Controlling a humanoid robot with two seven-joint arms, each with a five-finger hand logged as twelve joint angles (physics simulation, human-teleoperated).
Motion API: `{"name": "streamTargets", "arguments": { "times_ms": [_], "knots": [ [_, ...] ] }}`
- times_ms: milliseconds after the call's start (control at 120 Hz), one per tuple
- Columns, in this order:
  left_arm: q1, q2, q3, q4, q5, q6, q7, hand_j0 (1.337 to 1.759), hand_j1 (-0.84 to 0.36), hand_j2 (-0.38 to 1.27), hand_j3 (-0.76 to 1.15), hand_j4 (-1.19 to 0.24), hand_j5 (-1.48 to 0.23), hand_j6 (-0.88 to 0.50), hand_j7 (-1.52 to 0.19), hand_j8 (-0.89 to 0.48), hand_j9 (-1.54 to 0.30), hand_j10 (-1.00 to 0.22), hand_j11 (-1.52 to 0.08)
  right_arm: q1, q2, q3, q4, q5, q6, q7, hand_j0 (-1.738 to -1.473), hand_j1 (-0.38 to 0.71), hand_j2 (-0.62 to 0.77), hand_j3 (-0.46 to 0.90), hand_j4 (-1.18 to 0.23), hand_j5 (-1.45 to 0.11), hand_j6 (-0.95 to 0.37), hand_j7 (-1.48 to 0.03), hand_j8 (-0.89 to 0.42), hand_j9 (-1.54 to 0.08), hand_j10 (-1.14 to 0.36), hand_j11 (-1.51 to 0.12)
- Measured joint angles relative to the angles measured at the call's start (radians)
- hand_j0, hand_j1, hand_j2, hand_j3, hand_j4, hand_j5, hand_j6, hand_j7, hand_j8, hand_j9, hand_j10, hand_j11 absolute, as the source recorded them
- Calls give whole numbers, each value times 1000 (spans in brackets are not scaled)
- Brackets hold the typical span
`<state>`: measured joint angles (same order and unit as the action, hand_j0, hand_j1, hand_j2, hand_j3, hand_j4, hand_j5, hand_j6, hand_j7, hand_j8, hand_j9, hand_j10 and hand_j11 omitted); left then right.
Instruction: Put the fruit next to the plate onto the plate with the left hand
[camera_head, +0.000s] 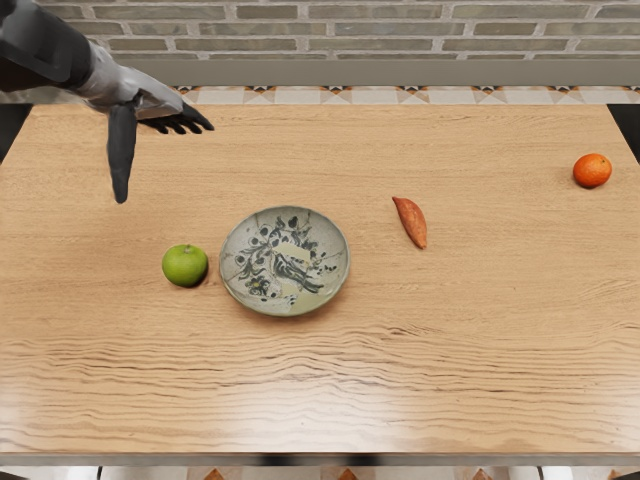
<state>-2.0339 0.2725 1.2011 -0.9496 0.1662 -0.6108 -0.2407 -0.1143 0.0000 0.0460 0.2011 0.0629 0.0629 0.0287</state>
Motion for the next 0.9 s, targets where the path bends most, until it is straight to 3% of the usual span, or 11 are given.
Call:
{"name": "streamTargets", "arguments": {
  "times_ms": [58,108,133,183,225,283,350,458,608,717,900],
  "knots": [
    [-36,-85,88,12,-5,0,0,1658,348,0,0,-1,-1,-1,-1,-1,-1,-1,-1,0,0,0,0,0,0,0,-1658,-331,-3,0,-15,-20,-15,-20,-15,-20,-15,-20],
    [-75,-89,142,-42,-44,0,10,1658,347,0,0,-1,-1,-2,-1,-1,-1,-1,-1,0,0,0,0,0,0,0,-1658,-331,-3,0,-15,-20,-15,-20,-15,-20,-15,-20],
    [-107,-91,163,-90,-106,15,59,1658,347,0,0,-2,-2,-2,-2,-2,-2,-1,-2,0,0,0,0,0,0,0,-1658,-331,-3,0,-15,-20,-15,-20,-15,-20,-15,-20],
    [-139,-111,184,-213,-250,147,190,1658,348,0,0,-2,-2,-2,-2,-2,-2,-1,-2,0,0,0,0,0,0,0,-1658,-331,-3,0,-15,-20,-15,-20,-15,-20,-15,-20],
    [-141,-123,184,-305,-331,262,263,1658,348,0,0,-1,-1,-1,-1,-1,-1,-1,-1,0,0,0,0,0,0,0,-1658,-331,-3,0,-15,-20,-15,-20,-15,-20,-15,-20],
    [-141,-140,171,-393,-397,382,328,1658,348,0,0,-1,-1,-1,-1,-1,-1,-1,-1,0,0,0,0,0,0,0,-1658,-331,-3,0,-15,-20,-15,-20,-15,-20,-15,-20],
    [-137,-144,135,-497,-438,571,370,1658,348,0,0,-1,-1,-1,-1,-1,-1,-1,-1,0,0,0,0,0,0,0,-1658,-331,-3,0,-15,-20,-15,-20,-15,-20,-15,-20],
    [-128,-146,33,-602,-458,746,401,1658,349,0,0,-1,0,-1,0,-1,0,0,0,0,0,0,0,0,0,0,-1658,-331,-3,0,-15,-20,-15,-20,-15,-20,-15,-20],
    [-55,-190,-38,-643,-428,908,413,1658,349,0,0,0,0,-1,0,-1,0,0,0,0,0,0,0,0,0,0,-1658,-331,-3,0,-15,-20,-15,-20,-15,-20,-15,-20],
    [-23,-194,-63,-649,-419,960,412,1658,349,0,0,0,0,-1,0,0,0,0,0,0,0,0,0,0,0,0,-1658,-331,-3,0,-15,-20,-15,-20,-15,-20,-15,-20],
    [-53,-190,-75,-690,-420,987,414,1658,347,0,0,-2,-2,-2,-2,-2,-2,-2,-2,0,0,0,0,0,0,0,-1658,-331,-3,0,-15,-20,-15,-20,-15,-20,-15,-20]
  ]
}}
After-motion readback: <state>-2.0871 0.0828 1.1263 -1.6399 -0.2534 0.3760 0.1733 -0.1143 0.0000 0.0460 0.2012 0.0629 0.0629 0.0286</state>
